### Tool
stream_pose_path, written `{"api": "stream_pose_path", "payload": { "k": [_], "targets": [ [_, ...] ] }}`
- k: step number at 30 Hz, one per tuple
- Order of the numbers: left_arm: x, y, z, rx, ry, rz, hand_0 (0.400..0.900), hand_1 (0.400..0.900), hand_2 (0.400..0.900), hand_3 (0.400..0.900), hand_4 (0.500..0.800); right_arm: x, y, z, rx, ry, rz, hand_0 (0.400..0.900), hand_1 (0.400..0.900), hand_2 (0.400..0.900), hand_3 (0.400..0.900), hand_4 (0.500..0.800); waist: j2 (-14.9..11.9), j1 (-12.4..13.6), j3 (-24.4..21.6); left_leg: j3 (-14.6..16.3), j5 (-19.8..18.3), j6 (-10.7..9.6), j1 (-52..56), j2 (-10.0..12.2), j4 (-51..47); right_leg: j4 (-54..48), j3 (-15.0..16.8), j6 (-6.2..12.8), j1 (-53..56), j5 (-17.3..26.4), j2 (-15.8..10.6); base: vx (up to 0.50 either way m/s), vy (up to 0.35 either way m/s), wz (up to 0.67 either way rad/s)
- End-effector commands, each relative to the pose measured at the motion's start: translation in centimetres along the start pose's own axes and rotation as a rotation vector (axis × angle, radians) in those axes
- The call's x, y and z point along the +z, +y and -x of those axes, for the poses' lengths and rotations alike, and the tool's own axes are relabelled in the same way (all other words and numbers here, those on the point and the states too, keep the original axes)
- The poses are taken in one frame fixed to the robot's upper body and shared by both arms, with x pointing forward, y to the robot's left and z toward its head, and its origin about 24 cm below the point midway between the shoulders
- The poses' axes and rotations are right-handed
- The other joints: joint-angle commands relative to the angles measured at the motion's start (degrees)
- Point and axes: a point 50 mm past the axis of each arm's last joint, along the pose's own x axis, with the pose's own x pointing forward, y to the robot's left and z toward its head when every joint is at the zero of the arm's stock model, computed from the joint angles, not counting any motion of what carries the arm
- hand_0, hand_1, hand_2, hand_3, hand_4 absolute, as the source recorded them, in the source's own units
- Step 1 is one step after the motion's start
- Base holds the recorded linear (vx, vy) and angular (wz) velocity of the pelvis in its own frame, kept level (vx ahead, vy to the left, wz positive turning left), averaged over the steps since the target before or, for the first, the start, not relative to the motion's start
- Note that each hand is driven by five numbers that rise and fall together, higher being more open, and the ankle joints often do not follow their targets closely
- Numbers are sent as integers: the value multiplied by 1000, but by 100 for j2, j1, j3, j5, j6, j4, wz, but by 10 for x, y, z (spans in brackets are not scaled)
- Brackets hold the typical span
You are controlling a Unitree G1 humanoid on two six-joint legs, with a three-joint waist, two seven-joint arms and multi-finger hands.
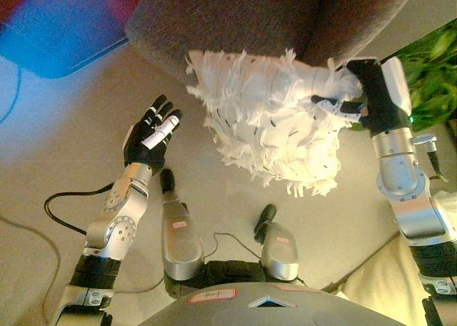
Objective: Pick up the pillow and put it on the sofa.
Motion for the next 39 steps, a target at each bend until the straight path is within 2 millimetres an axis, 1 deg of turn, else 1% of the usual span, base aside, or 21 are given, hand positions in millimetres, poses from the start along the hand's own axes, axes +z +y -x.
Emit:
{"api": "stream_pose_path", "payload": {
  "k": [1,4,6,10,13,17,19,23,29,31,32,33,34,36,39],
  "targets": [
    [0,-10,11,-65,-32,4,900,900,900,900,800,54,-63,-12,-204,-336,13,400,400,400,400,500,40,-23,-1472,320,-366,487,1063,102,-723,-703,53,-9,-271,1212,-9,95,-20,0],
    [-3,-9,11,-73,-16,6,900,900,900,900,800,56,-75,-21,-217,-335,27,400,400,400,400,500,-3,6,-1635,428,-273,460,1250,71,-1019,-876,-54,19,-115,1297,40,73,-23,9],
    [-4,-8,13,-75,-3,7,900,900,900,900,800,56,-84,-27,-220,-329,43,400,400,400,400,500,-23,26,-1718,437,-323,433,1316,75,-1040,-953,-122,23,-26,1297,74,81,-15,12],
    [-5,-4,17,-88,13,-2,900,900,900,900,800,59,-99,-45,-202,-311,61,400,400,400,400,500,-116,133,-1873,421,-340,413,1375,38,-1069,-1077,-253,11,79,1301,69,91,-20,7],
    [-4,0,22,-104,26,-11,900,900,900,900,800,56,-107,-56,-155,-270,101,400,400,400,400,500,-216,284,-1948,355,-353,396,1394,23,-1083,-1114,-369,11,170,1313,87,111,-57,11],
    [-1,4,28,-128,45,-38,900,900,900,900,800,42,-111,-68,-112,-182,126,400,400,400,400,500,-363,514,-1966,271,-340,355,1384,53,-1080,-1192,-571,4,294,1306,115,94,-90,14],
    [1,6,31,-133,49,-51,900,900,900,900,800,34,-111,-76,-105,-136,138,400,400,400,400,500,-389,638,-1934,219,-367,333,1428,88,-1077,-1233,-664,-5,382,1301,152,116,-85,14],
    [8,8,34,-169,33,-93,900,900,900,900,800,19,-117,-92,-134,-44,150,400,400,400,400,500,-465,893,-1914,73,-360,322,1407,75,-1102,-1324,-808,-19,487,1286,189,106,-79,15],
    [14,9,35,-198,53,-113,900,900,900,900,800,-2,-132,-113,-181,103,195,400,400,400,400,500,-479,1237,-1858,-139,-342,309,1360,39,-1104,-1340,-975,-21,596,1278,194,99,-56,16],
    [15,10,35,-200,59,-118,900,900,900,900,800,-5,-136,-117,-184,144,229,400,400,400,400,500,-469,1305,-1843,-198,-340,305,1345,34,-1096,-1341,-1006,-13,617,1284,184,92,-48,16],
    [15,10,35,-203,65,-122,900,900,900,900,800,-10,-139,-119,-202,197,229,400,400,400,400,500,-467,1363,-1833,-238,-337,304,1340,30,-1097,-1343,-1028,-6,632,1287,183,65,-35,11],
    [15,10,35,-203,65,-121,900,900,900,900,800,-10,-139,-120,-206,200,231,575,575,575,575,605,-459,1361,-1829,-243,-337,304,1341,31,-1097,-1343,-1033,-6,636,1288,182,63,-31,10],
    [16,10,34,-208,68,-125,900,900,900,900,800,-14,-142,-121,-227,237,242,900,900,900,900,800,-452,1400,-1819,-268,-335,303,1340,30,-1094,-1344,-1053,-3,653,1292,180,50,-22,8],
    [16,9,34,-217,70,-127,900,900,900,900,800,-18,-146,-123,-254,274,259,900,900,900,900,800,-428,1453,-1799,-312,-340,300,1339,31,-1087,-1344,-1072,4,679,1299,168,62,-20,11],
    [17,7,34,-232,69,-128,900,900,900,900,800,-15,-149,-127,-317,292,269,900,900,900,900,800,-397,1514,-1768,-367,-359,307,1344,29,-1084,-1346,-1099,9,720,1299,159,26,-9,4]
  ]
}}
